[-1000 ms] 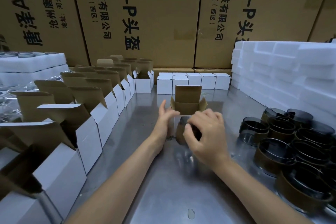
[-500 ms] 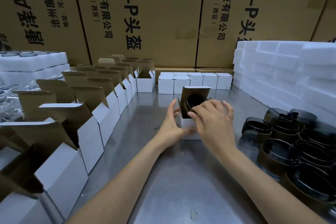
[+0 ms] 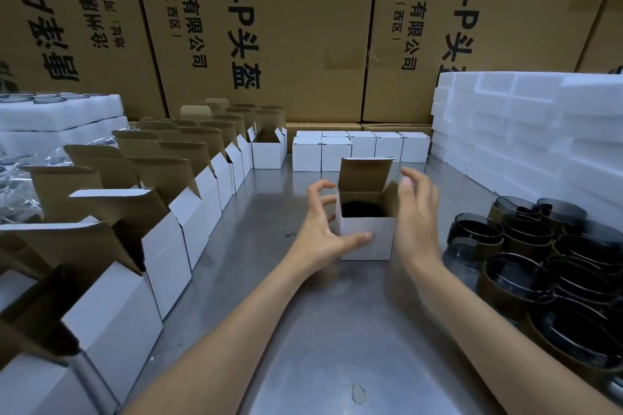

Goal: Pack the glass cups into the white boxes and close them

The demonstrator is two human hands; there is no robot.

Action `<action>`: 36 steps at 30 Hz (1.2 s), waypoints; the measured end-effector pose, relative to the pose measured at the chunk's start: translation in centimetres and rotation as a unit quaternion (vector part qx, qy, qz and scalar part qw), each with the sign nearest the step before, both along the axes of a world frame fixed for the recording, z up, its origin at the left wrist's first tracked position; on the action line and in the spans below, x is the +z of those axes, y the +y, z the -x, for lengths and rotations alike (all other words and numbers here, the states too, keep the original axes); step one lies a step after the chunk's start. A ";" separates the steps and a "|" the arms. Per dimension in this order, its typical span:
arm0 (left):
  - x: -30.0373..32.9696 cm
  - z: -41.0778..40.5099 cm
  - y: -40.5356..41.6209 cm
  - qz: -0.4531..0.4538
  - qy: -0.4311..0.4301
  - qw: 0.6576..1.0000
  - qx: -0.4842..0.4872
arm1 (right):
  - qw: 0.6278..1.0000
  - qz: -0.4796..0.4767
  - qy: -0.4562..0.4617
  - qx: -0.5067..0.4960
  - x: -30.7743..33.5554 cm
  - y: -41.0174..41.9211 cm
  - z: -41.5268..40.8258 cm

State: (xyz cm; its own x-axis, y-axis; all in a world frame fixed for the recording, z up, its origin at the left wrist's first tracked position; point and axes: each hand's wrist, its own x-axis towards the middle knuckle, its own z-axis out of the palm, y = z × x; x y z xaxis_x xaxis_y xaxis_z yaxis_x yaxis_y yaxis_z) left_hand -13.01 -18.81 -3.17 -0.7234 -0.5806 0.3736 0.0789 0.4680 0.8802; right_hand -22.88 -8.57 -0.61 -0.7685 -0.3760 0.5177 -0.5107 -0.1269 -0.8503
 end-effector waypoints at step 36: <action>1.8 0.0 0.8 -0.042 0.076 0.996 0.024 | 0.947 0.034 -0.254 0.194 -1.6 -0.6 0.6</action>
